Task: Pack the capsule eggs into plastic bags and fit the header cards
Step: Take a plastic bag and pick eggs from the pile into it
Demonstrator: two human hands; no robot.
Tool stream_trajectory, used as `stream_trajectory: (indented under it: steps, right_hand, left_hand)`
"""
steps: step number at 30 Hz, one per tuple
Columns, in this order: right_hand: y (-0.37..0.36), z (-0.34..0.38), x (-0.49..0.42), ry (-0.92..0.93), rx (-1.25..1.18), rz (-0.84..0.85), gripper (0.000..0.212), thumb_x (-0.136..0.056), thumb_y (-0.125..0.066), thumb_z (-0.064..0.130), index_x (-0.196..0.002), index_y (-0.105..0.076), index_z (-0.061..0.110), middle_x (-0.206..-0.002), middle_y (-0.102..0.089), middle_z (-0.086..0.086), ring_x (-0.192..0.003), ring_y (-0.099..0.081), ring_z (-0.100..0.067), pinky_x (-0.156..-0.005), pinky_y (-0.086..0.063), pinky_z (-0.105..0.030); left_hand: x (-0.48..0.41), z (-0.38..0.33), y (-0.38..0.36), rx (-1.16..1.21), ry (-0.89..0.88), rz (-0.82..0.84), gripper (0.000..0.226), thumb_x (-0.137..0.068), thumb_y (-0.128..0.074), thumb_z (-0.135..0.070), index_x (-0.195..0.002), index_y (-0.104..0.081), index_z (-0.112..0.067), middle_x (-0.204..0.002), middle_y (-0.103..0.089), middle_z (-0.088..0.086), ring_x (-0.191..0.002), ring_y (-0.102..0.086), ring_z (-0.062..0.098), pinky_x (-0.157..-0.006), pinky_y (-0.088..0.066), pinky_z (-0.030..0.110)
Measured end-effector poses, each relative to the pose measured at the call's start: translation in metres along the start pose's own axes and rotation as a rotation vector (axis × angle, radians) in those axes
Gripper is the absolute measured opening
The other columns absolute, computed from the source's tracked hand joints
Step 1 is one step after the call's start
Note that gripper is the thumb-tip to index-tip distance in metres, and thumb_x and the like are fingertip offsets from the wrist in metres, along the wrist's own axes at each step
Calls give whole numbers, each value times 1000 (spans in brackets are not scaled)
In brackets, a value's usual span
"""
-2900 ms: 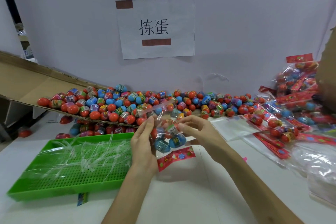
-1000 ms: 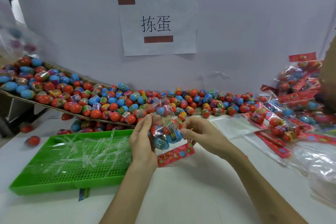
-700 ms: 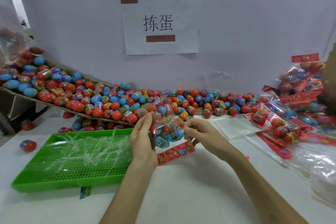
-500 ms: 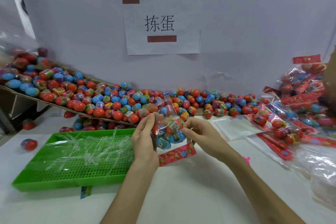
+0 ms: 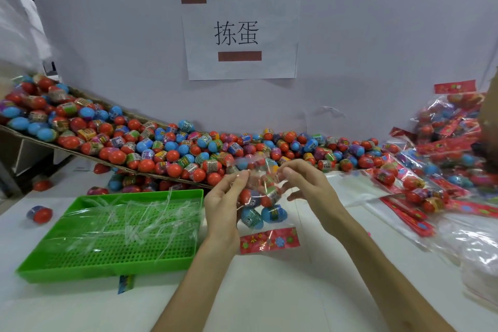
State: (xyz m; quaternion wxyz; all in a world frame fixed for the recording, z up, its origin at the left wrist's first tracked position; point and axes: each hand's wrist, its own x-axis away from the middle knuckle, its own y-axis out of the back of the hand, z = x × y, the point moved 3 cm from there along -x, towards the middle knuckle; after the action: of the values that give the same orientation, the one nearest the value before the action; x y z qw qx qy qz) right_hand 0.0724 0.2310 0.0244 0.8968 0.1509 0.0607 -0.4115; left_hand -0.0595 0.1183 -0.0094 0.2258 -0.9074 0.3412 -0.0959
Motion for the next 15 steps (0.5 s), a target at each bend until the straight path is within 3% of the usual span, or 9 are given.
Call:
stream_trajectory:
  steps: [5, 9, 12, 15]
  right_hand:
    - [-3, -1, 2, 21, -13, -91, 11, -99, -64, 19, -91, -70, 16, -83, -72, -2, -77, -69, -17, -72, -59, -32]
    - [3, 1, 2, 9, -34, -151, 20, -101, -60, 12, -88, -74, 20, -82, -75, 0, -75, -71, -17, -68, -58, -30]
    - [1, -1, 2, -14, -20, -136, 23, -102, -58, 14, -90, -74, 22, -83, -76, 3, -76, -72, -15, -67, -58, -27]
    - [1, -2, 1, -16, -10, -139, 23, -103, -57, 13, -91, -75, 21, -82, -76, 3, -75, -72, -14, -66, -57, -24]
  left_hand:
    - [8, -1, -8, -120, -69, 119, 18, -79, -77, -34, -92, -83, -23, -96, -80, 9, -90, -77, 24, -76, -61, 33]
    - [4, 0, -5, -113, -42, 29, 16, -90, -75, -28, -99, -80, -16, -101, -79, 13, -102, -74, 36, -93, -60, 48]
    - [4, 0, -3, -92, -44, -5, 20, -87, -75, -34, -95, -82, -17, -95, -80, 8, -90, -76, 23, -78, -62, 33]
    - [4, -1, -1, -74, -61, -25, 13, -94, -72, -23, -94, -82, -14, -91, -80, 7, -82, -74, 16, -70, -59, 27]
